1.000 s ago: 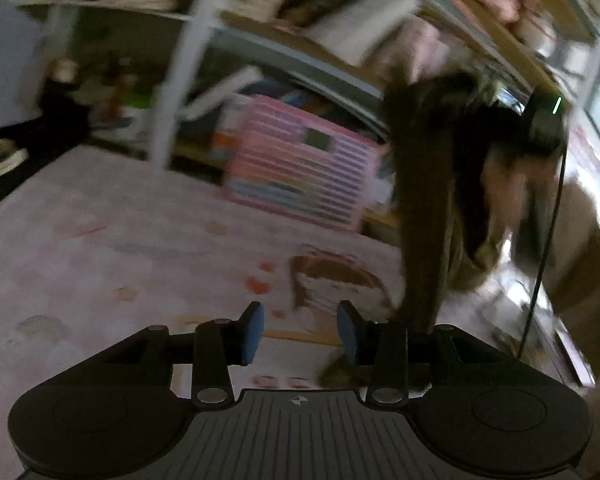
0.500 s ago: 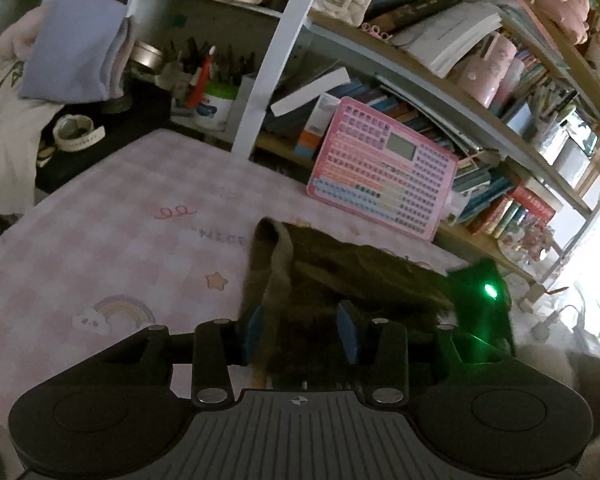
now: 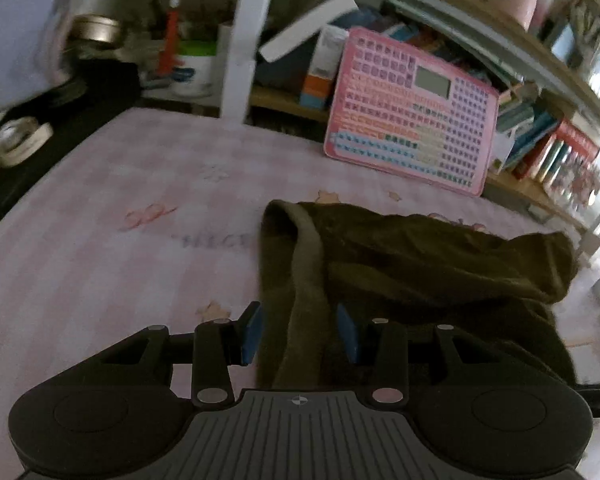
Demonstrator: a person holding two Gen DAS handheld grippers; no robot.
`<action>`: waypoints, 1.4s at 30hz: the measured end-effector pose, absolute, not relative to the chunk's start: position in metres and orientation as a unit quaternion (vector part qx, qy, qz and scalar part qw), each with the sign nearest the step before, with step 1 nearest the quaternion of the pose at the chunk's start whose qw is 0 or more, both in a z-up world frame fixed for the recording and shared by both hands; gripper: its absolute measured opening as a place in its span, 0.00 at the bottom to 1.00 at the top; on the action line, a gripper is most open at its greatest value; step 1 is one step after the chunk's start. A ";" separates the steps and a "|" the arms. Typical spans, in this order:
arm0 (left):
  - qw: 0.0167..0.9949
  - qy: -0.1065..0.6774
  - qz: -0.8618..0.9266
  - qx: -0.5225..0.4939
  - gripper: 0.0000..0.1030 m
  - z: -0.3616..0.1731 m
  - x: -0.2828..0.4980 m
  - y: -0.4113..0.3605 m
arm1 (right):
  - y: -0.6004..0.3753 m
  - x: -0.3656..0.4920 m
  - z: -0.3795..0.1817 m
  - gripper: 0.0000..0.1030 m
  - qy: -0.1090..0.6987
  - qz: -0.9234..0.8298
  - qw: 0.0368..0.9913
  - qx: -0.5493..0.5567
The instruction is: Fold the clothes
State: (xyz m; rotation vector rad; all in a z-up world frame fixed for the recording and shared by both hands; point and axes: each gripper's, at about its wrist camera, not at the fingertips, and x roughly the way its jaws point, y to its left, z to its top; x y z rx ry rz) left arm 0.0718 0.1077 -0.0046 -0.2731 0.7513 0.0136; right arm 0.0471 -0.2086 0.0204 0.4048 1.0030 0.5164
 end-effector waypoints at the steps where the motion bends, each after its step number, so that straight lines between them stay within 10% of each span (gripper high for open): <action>1: 0.920 0.369 0.007 -0.133 0.40 -0.008 0.081 0.108 | -0.218 0.043 0.021 0.60 0.466 0.223 0.831 0.206; 7: 0.916 0.378 -0.002 -0.137 0.36 -0.025 0.114 0.109 | -0.242 0.023 0.021 0.60 0.446 0.132 0.855 0.232; 12: 0.925 0.358 -0.014 -0.129 0.02 -0.026 0.110 0.105 | -0.263 0.015 0.018 0.60 0.453 0.085 0.853 0.243; 19: 0.958 0.247 -0.046 -0.139 0.02 0.034 0.065 0.113 | -0.271 0.008 0.010 0.60 0.464 0.039 0.849 0.249; 30: 0.918 0.362 0.083 -0.139 0.25 -0.035 0.093 0.182 | -0.265 0.009 0.009 0.60 0.471 0.048 0.848 0.239; 42: 0.920 0.328 -0.004 -0.214 0.24 -0.016 0.027 0.141 | -0.257 0.022 0.006 0.60 0.486 0.071 0.841 0.228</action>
